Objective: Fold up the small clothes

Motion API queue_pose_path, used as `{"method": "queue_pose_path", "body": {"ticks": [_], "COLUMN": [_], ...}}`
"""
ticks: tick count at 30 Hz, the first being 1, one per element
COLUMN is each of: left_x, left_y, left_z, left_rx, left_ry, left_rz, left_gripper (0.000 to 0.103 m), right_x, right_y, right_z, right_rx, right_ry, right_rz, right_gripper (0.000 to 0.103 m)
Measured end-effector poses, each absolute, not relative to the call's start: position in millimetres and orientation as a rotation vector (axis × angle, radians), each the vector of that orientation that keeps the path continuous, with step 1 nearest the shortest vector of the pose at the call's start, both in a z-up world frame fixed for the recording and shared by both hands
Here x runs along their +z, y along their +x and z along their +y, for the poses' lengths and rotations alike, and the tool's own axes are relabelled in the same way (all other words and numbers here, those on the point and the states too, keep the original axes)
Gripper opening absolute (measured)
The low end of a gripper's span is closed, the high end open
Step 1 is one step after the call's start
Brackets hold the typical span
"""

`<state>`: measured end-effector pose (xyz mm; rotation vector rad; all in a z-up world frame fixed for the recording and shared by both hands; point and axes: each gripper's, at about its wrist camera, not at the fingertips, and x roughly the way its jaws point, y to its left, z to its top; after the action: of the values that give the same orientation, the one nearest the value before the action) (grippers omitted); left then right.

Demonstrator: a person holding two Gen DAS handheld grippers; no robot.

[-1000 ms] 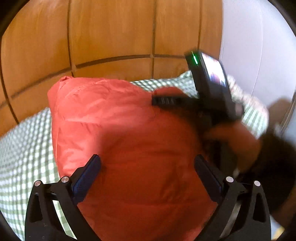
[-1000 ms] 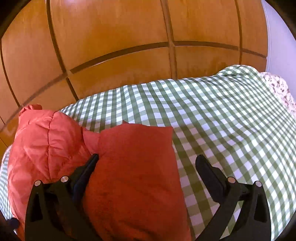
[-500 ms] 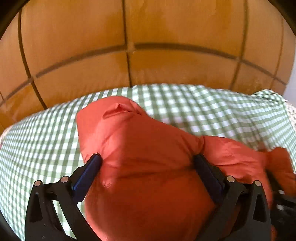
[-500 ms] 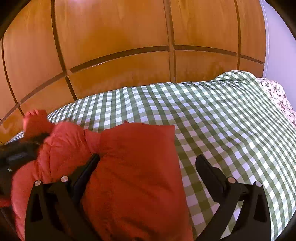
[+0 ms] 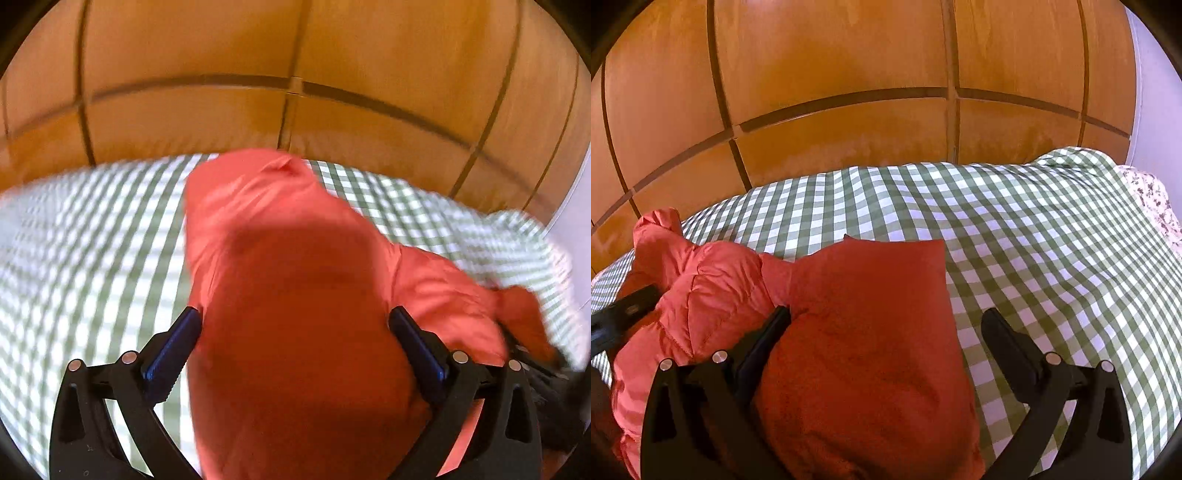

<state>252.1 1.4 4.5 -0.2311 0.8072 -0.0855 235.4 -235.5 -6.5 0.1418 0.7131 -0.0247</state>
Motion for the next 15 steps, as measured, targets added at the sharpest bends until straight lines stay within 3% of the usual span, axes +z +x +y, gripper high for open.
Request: {"method": "queue_pose_path", "body": {"ticks": [5, 15], "left_x": [-9.4, -38.7], "left_y": [210.1, 175.0], "left_z": [40.2, 38.5], "left_rx": [-0.167, -0.352], "left_ry": [-0.509, -0.635], "left_rz": [0.832, 0.930], "left_gripper": [0.100, 0.100], "right_x": [-4.4, 12.8], "right_y": [234.0, 224.3], "right_z": [-234.6, -252.3], "right_rx": [-0.035, 0.060], "right_ry": [0.139, 0.203], "right_rz": [0.715, 0.843], "right_gripper": [0.101, 0.101]}}
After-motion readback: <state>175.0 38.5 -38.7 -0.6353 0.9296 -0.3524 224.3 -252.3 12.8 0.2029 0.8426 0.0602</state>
